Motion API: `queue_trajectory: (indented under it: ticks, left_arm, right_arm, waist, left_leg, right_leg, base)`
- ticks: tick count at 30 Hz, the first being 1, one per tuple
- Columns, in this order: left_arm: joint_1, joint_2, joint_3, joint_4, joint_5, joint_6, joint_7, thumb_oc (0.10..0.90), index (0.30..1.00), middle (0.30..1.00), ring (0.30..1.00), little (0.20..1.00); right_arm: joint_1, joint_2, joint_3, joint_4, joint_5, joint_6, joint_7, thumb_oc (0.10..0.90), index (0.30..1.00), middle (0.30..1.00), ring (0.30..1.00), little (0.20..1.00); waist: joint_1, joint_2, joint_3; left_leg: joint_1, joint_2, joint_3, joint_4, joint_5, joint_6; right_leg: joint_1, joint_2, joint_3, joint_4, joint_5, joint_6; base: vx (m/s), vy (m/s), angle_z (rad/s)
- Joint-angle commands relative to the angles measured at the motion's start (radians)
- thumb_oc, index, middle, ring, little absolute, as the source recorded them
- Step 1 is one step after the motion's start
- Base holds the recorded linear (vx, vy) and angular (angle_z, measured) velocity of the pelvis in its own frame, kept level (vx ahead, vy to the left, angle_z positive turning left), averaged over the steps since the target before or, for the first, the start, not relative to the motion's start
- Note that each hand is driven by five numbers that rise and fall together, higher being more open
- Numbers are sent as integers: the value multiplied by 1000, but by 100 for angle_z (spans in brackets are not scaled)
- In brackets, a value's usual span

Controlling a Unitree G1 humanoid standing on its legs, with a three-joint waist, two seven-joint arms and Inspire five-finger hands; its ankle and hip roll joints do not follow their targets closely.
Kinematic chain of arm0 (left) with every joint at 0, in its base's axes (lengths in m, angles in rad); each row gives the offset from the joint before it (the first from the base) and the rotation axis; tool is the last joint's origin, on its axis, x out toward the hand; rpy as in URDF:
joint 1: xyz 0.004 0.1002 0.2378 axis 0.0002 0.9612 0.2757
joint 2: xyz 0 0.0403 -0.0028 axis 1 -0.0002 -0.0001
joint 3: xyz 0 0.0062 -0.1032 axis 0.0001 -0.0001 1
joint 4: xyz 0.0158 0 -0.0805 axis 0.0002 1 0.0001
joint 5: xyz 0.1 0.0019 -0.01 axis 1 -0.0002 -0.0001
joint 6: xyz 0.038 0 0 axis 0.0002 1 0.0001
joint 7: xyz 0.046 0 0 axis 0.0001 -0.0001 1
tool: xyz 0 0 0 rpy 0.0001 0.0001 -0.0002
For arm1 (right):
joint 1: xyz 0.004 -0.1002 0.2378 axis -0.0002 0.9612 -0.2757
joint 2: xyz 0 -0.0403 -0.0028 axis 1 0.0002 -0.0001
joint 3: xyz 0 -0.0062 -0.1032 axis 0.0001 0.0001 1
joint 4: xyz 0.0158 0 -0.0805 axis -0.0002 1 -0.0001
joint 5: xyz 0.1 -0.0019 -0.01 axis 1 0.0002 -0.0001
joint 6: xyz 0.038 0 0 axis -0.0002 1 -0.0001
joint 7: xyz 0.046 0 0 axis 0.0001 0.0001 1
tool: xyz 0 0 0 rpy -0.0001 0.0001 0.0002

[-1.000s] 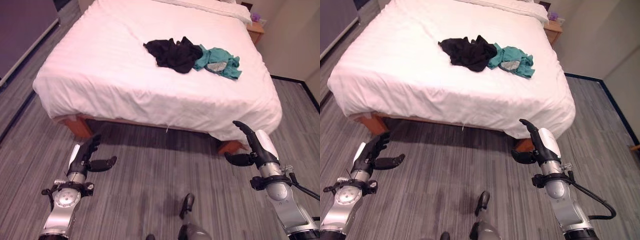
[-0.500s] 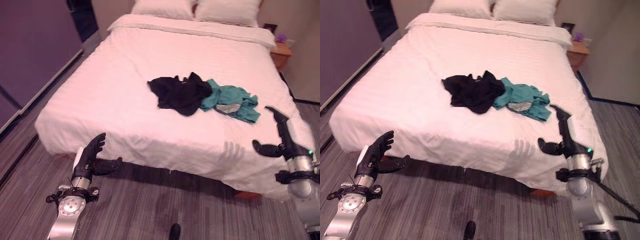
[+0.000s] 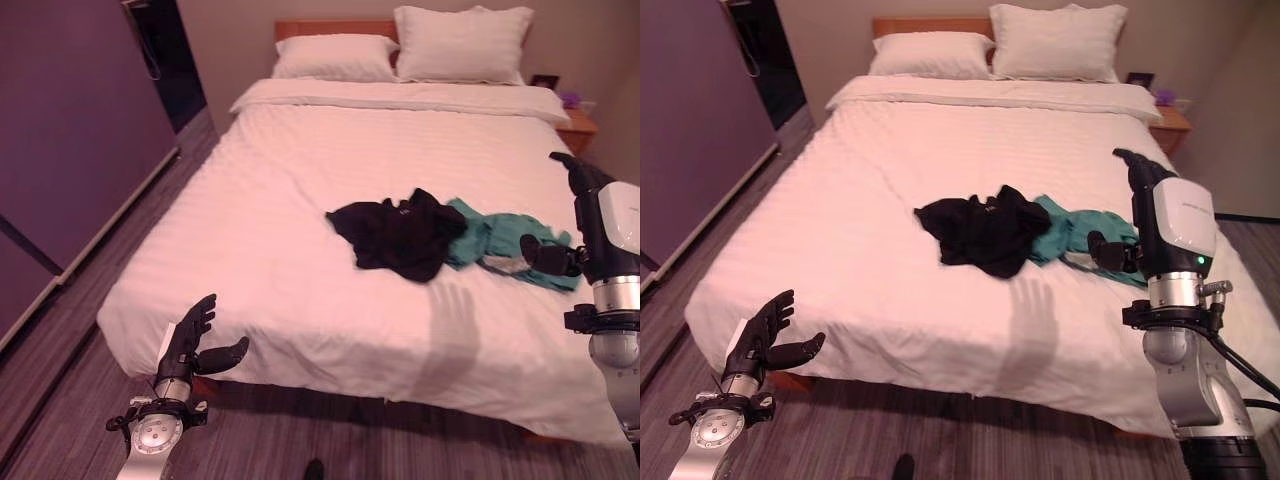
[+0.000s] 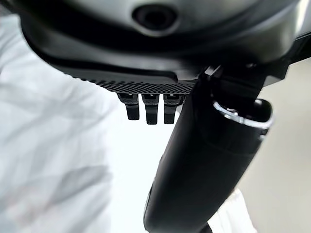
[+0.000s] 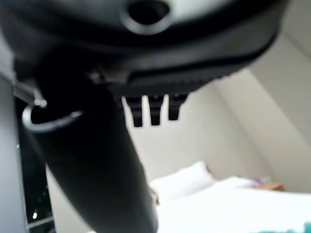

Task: Pick up bed clothes into laundry basket.

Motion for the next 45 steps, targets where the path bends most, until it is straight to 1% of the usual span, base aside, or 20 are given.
queue_trajectory:
  ticks: [1, 2, 3, 5, 7, 8, 9, 10, 11, 13, 17, 18, 20, 23, 30, 33, 34, 37, 42, 45]
  left_arm:
    - [-131, 64, 41, -113, -8, -105, 21, 800, 900, 900, 900, 900]
    - [-131, 64, 41, -113, -8, -105, 21, 800, 900, 900, 900, 900]
    - [-138, 67, 38, -117, -15, -107, 19, 800, 900, 900, 900, 900]
    - [-157, 74, 25, -115, -26, -108, 12, 800, 900, 900, 900, 900]
    - [-179, 86, 1, -99, -27, -106, 2, 800, 900, 900, 900, 900]
    - [-192, 88, -13, -93, -26, -105, -4, 800, 900, 900, 900, 900]
    - [-193, 91, -12, -91, -23, -105, -7, 800, 900, 900, 900, 900]
    - [-194, 90, -14, -90, -23, -106, -7, 800, 900, 900, 900, 900]
    - [-185, 84, -25, -91, -26, -105, -17, 800, 900, 900, 900, 900]
    - [-184, 76, -32, -91, -37, -102, -27, 800, 900, 900, 900, 900]
    - [-177, 69, -48, -90, -52, -100, -34, 800, 900, 900, 900, 900]
    - [-171, 63, -45, -94, -54, -98, -37, 800, 900, 900, 900, 900]
    - [-166, 59, -47, -96, -54, -98, -39, 800, 900, 900, 900, 900]
    - [-156, 44, -54, -80, -61, -94, -43, 800, 900, 900, 900, 900]
    - [-152, 30, -72, -55, -72, -88, -48, 800, 900, 900, 900, 900]
    - [-150, 25, -79, -50, -74, -87, -50, 800, 900, 900, 900, 900]
    - [-149, 27, -86, -50, -78, -87, -51, 800, 900, 900, 900, 900]
    - [-146, 24, -88, -51, -83, -87, -52, 800, 900, 900, 900, 900]
    - [-147, 22, -91, -44, -95, -87, -48, 800, 900, 900, 900, 900]
    - [-157, 25, -93, -38, -109, -90, -40, 800, 900, 900, 900, 900]
  right_arm:
    - [-149, -81, -33, 59, -47, 33, -51, 800, 900, 900, 900, 900]
    - [-152, -82, -31, 62, -47, 32, -52, 800, 900, 900, 900, 900]
    - [-153, -87, -28, 84, -43, 38, -50, 800, 900, 900, 900, 900]
    - [-155, -98, -25, 128, -26, 51, -49, 800, 900, 900, 900, 900]
    - [-142, -119, -31, 182, -6, 63, -53, 800, 900, 900, 900, 900]
    - [-123, -131, -44, 201, -4, 70, -54, 800, 900, 900, 900, 900]
    - [-111, -146, -54, 223, -15, 78, -54, 800, 900, 900, 900, 900]
    - [-110, -148, -55, 226, -15, 77, -55, 800, 900, 900, 900, 900]
    - [-103, -171, -60, 265, -12, 79, -44, 800, 900, 900, 900, 900]
    - [-100, -196, -61, 302, -4, 84, -25, 800, 900, 900, 900, 900]
    - [-96, -230, -46, 381, 27, 80, -14, 800, 900, 900, 900, 900]
    - [-73, -239, -57, 404, 28, 81, -6, 800, 900, 900, 900, 900]
    - [-55, -237, -68, 413, 30, 80, -3, 800, 900, 900, 900, 900]
    - [-22, -212, -78, 450, 41, 81, -6, 800, 900, 900, 900, 900]
    - [-33, -182, -27, 491, 37, 83, -1, 800, 900, 900, 900, 900]
    - [-61, -184, -4, 500, 35, 82, -6, 800, 900, 900, 900, 900]
    - [-86, -192, 12, 507, 33, 81, -9, 800, 900, 900, 900, 900]
    - [-116, -195, 30, 505, 34, 78, -15, 800, 900, 900, 900, 900]
    - [-162, -183, 72, 480, 36, 75, -16, 800, 900, 900, 900, 900]
    - [-192, -172, 104, 469, 39, 78, -14, 800, 900, 900, 900, 900]
  waist:
    - [-5, -51, -7]
    - [-4, -50, -7]
    - [-4, -54, -6]
    - [-13, -64, -7]
    - [-32, -81, -3]
    - [-43, -87, -3]
    - [-53, -93, -4]
    - [-53, -92, -5]
    - [-55, -102, -14]
    - [-63, -113, -26]
    - [-62, -115, -37]
    - [-66, -114, -38]
    - [-65, -112, -42]
    - [-64, -110, -46]
    - [-52, -107, -38]
    - [-49, -106, -37]
    - [-39, -105, -33]
    - [-37, -103, -33]
    - [-30, -98, -18]
    - [-23, -90, 10]
  left_leg:
    - [84, 61, -3, -7, -96, -89]
    - [84, 62, -2, -7, -98, -90]
    - [86, 67, -4, -7, -101, -95]
    - [89, 76, -4, -7, -117, -107]
    - [100, 77, -11, -7, -137, -113]
    - [105, 79, -10, -7, -145, -116]
    - [109, 84, -10, -7, -148, -121]
    - [110, 84, -11, -7, -149, -121]
    - [105, 90, -2, -7, -149, -127]
    - [97, 92, 9, -7, -146, -132]
    - [73, 101, 15, -7, -135, -142]
    - [60, 108, 15, -7, -130, -147]
    - [54, 113, 14, -7, -130, -150]
    - [49, 126, 13, -7, -127, -155]
    - [32, 136, 7, -7, -121, -160]
    - [18, 138, 2, -7, -116, -162]
    - [10, 139, -1, -7, -113, -163]
    - [4, 139, -3, -7, -112, -164]
    - [-24, 134, -9, -7, -101, -164]
    - [-74, 124, -20, -7, -86, -162]
  right_leg:
    - [-57, 40, 10, -28, 195, -29]
    - [-58, 41, 10, -27, 194, -30]
    - [-68, 36, 16, -71, 183, -32]
    - [-56, 45, 28, -214, 168, -34]
    - [-61, 66, 51, -368, 194, -25]
    - [-54, 74, 58, -419, 210, -17]
    - [-51, 75, 63, -441, 234, 3]
    - [-44, 76, 60, -453, 241, 4]
    - [-33, 68, 54, -473, 250, 10]
    - [-25, 68, 58, -474, 245, 9]
    - [-25, 70, 45, -474, 232, 11]
    - [-26, 75, 41, -474, 223, 13]
    - [-24, 77, 39, -474, 217, 12]
    - [-10, 86, 35, -474, 200, 10]
    - [-4, 92, 19, -474, 183, 5]
    - [-10, 94, 15, -474, 176, 4]
    - [-11, 94, 10, -474, 174, 4]
    - [-14, 94, 8, -474, 172, 4]
    - [-31, 93, 3, -474, 173, 4]
    - [-78, 92, 2, -474, 182, 3]
  base:
    - [163, 50, 16]
    - [199, -25, 25]
    - [161, -90, 27]
    - [253, -140, 31]
    - [295, -118, 19]
    - [283, -140, 34]
    - [171, -107, 51]
    - [203, -144, 81]
    - [191, -84, 80]
    - [188, -68, 35]
    - [108, -33, -8]
    - [53, -42, -9]
    - [61, -37, -6]
    - [87, -37, -5]
    - [45, -11, 9]
    - [31, 0, 6]
    - [15, 6, 6]
    - [15, 11, 7]
    - [-11, 11, 10]
    - [-81, 1, 1]
